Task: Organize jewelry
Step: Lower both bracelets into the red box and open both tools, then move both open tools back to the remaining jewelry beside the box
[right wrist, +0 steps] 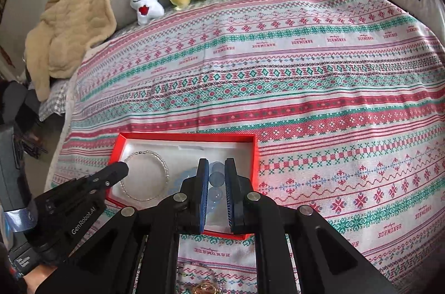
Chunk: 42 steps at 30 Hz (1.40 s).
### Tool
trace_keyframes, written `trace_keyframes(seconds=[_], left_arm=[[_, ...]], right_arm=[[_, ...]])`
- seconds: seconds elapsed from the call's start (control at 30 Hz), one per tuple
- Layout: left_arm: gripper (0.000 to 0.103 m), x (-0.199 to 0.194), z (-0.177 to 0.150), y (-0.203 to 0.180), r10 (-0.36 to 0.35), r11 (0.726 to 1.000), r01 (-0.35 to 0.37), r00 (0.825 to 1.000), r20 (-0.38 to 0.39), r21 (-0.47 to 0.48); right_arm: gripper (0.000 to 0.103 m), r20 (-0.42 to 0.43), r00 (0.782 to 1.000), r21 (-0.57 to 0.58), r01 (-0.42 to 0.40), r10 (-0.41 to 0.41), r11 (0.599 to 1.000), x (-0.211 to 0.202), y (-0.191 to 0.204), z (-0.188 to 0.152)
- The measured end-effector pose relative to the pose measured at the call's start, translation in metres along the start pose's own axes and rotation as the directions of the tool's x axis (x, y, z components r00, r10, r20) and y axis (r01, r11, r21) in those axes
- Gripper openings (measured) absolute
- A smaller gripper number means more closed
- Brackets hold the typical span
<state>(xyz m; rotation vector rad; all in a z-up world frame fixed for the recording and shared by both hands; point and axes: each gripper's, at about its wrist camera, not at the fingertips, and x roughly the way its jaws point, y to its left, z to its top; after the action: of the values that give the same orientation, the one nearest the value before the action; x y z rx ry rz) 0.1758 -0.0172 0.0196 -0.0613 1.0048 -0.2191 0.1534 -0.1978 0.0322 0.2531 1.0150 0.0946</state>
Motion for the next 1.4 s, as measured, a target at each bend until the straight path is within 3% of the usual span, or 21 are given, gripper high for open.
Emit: trace_keyframes(seconds=[0.1, 0.17, 0.23, 0.3, 0.4, 0.67, 1.0, 1.4], left_arm=[[0.004, -0.004, -0.001, -0.006, 0.015, 0.999, -0.015, 1.0, 0.016, 0.029], [0.024, -0.007, -0.002, -0.009, 0.012, 0.999, -0.013, 1.0, 0.02, 0.043], [0.034, -0.013, -0.003, -0.011, 0.02, 0.999, -0.022, 0.999, 0.033, 0.049], [0.035, -0.019, -0.004, -0.013, 0.012, 0.998, -0.014, 0.999, 0.038, 0.056], [0.043, -0.029, -0.007, -0.016, 0.004, 0.998, -0.007, 0.999, 0.046, 0.067], [0.081, -0.055, -0.024, -0.02, 0.005, 0.995, -0.011, 0.998, 0.062, 0.098], [0.091, -0.065, -0.051, 0.002, 0.034, 0.997, -0.033, 0.999, -0.003, 0.067], [0.091, -0.06, -0.086, 0.027, 0.027, 0.999, -0.024, 0.994, -0.106, 0.031]], right_arm=[[0.013, -0.002, 1.0, -0.006, 0.003, -0.003, 1.0, -0.001, -0.001, -0.002], [0.014, -0.005, 1.0, -0.006, -0.006, 0.006, 1.0, -0.003, -0.001, -0.002], [0.02, -0.01, 1.0, -0.013, -0.014, 0.014, 1.0, -0.008, -0.001, -0.003], [0.032, -0.004, 1.0, -0.026, -0.014, 0.013, 1.0, -0.014, -0.001, -0.004], [0.038, 0.005, 1.0, -0.046, -0.016, 0.016, 0.999, -0.026, -0.002, -0.008], [0.054, 0.012, 1.0, -0.072, -0.021, 0.022, 0.997, -0.049, -0.005, -0.021], [0.071, -0.022, 1.0, -0.097, -0.002, 0.0, 0.995, -0.06, -0.008, -0.046], [0.072, -0.145, 0.988, -0.162, 0.029, -0.053, 0.986, -0.047, -0.01, -0.094]])
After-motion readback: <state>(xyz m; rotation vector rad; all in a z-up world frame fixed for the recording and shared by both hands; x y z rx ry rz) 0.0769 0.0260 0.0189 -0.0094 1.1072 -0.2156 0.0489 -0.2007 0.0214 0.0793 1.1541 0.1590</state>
